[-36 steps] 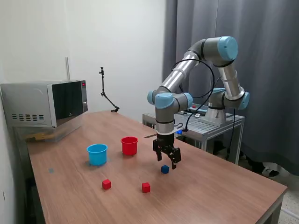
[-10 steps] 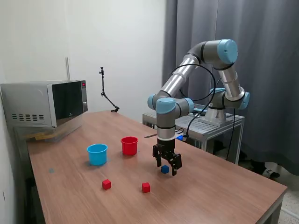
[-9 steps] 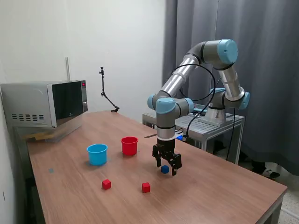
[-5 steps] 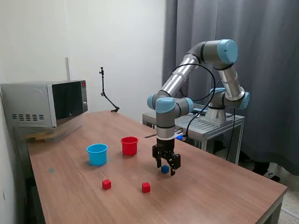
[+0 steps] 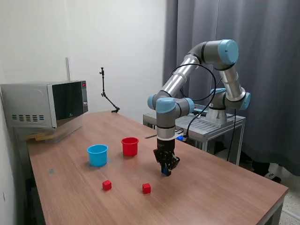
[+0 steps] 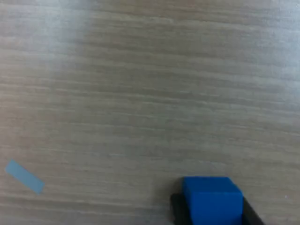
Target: Place red objects in the red bin, and blue objects in the blue bin.
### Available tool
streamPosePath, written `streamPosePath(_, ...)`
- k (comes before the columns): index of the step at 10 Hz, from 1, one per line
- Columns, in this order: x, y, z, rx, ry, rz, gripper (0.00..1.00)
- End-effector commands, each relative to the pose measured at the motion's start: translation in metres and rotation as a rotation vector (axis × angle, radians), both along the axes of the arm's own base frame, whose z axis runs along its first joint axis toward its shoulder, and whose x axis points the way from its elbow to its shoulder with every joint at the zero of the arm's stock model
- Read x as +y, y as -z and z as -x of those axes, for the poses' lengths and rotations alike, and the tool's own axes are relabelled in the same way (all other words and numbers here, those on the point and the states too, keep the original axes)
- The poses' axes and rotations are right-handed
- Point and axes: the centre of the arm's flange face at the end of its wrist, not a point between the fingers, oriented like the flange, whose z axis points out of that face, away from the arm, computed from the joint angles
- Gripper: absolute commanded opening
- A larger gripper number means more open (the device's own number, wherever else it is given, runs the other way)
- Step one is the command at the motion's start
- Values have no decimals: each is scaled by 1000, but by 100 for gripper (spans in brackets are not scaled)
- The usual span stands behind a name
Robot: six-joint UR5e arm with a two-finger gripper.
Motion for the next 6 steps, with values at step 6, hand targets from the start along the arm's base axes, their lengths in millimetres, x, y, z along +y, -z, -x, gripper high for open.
streamPosePath(6,14,-158,25,250,9,-28,0)
